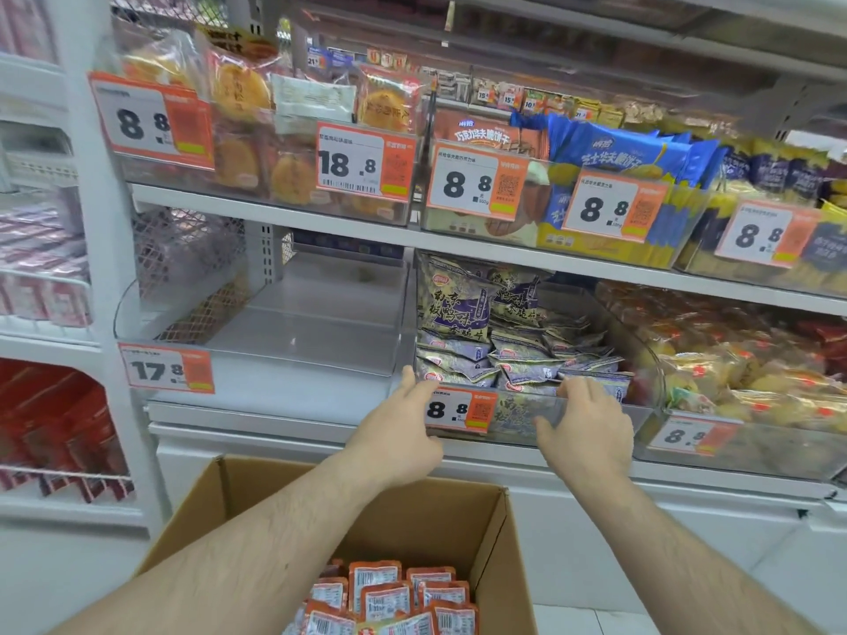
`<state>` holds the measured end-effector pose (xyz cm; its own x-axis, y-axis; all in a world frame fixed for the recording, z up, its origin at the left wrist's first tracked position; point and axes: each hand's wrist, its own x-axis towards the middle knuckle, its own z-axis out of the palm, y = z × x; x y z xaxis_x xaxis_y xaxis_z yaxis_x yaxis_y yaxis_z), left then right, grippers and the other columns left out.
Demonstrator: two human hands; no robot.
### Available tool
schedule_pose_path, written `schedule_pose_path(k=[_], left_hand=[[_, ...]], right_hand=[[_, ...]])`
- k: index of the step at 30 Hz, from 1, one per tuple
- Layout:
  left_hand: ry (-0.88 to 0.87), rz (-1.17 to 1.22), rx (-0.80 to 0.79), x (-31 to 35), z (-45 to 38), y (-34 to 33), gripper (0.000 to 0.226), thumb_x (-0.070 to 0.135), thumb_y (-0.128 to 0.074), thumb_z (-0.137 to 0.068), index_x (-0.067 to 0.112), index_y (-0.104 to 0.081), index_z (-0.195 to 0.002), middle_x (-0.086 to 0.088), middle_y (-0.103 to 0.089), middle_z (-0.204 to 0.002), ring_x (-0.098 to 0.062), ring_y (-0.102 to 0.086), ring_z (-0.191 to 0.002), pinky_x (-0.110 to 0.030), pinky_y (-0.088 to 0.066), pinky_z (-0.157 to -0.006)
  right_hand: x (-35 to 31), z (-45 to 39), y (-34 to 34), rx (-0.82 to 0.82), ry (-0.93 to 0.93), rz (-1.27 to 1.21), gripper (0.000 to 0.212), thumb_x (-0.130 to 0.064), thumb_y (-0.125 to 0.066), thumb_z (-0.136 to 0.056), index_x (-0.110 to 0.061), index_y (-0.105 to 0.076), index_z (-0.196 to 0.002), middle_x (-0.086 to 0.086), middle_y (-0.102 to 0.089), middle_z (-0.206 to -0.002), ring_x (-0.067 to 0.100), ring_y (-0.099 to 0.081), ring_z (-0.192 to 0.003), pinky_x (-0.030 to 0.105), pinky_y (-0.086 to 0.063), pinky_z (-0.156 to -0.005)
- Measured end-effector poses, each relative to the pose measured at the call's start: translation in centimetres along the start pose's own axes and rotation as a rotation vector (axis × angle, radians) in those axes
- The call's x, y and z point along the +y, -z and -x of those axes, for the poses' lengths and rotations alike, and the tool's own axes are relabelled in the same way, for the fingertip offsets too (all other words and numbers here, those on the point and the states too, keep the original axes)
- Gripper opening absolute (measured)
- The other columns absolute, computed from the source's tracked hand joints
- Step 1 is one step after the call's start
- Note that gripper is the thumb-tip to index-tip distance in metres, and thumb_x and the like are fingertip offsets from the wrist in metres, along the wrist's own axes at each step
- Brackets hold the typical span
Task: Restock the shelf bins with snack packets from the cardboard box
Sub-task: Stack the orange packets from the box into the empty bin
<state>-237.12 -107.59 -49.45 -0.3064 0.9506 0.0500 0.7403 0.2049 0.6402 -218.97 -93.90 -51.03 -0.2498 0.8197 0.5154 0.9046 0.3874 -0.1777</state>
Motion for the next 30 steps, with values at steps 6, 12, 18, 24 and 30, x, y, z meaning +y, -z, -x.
schedule_pose_path(k=[6,12,18,24,30], left_hand=[[-0.008,-0.058,0.123,-5.4,2.9,4.4,0.067,0.018,-0.057,-0.091,0.023,-0.031,-0.152,0.004,-0.033,-0.158,-0.016,-0.032,-0.144,-0.027,-0.026,-0.115],[0.082,-0.040,0.203,-11.5,6.1,7.7,0.061,0.017,-0.060,-0.090,0.024,-0.038,-0.147,0.005,-0.038,-0.152,-0.012,-0.037,-0.140,-0.024,-0.028,-0.112],[0.079,-0.033,0.247,-14.3,6.6,8.7,0.054,0.017,-0.060,-0.091,0.026,-0.045,-0.142,0.011,-0.041,-0.145,-0.009,-0.036,-0.138,-0.021,-0.027,-0.110],[0.018,-0.146,0.222,-14.6,7.8,8.4,0.055,0.016,-0.060,-0.088,0.023,-0.047,-0.140,0.008,-0.042,-0.143,-0.012,-0.031,-0.136,-0.025,-0.026,-0.113],[-0.009,-0.209,0.215,-13.6,9.2,9.7,0.057,0.015,-0.059,-0.088,0.019,-0.044,-0.143,0.002,-0.040,-0.146,-0.019,-0.028,-0.139,-0.031,-0.023,-0.115]], right_hand=[[-11.1,4.3,2.0,-0.065,0.573,-0.366,0.034,-0.027,-0.069,-0.075,-0.013,-0.061,-0.105,0.008,-0.049,-0.139,0.028,-0.059,-0.115,0.037,-0.054,-0.088],[-21.0,4.0,0.0,-0.521,0.411,-0.182,0.040,-0.036,-0.065,-0.086,-0.019,-0.056,-0.121,0.000,-0.011,-0.159,0.030,-0.059,-0.112,0.032,-0.041,-0.081],[-22.6,2.3,-1.1,-0.494,0.279,-0.076,0.035,-0.034,-0.057,-0.092,-0.009,-0.060,-0.116,0.008,-0.041,-0.125,0.034,-0.060,-0.099,0.034,-0.045,-0.078],[-22.7,1.6,0.4,-0.369,0.229,-0.158,0.036,-0.041,-0.058,-0.087,-0.011,-0.066,-0.107,0.009,-0.052,-0.117,0.035,-0.061,-0.099,0.037,-0.051,-0.085],[-20.5,5.0,1.1,-0.389,0.183,-0.159,0.031,-0.040,-0.060,-0.084,-0.013,-0.069,-0.097,0.007,-0.056,-0.113,0.032,-0.062,-0.096,0.037,-0.052,-0.085]])
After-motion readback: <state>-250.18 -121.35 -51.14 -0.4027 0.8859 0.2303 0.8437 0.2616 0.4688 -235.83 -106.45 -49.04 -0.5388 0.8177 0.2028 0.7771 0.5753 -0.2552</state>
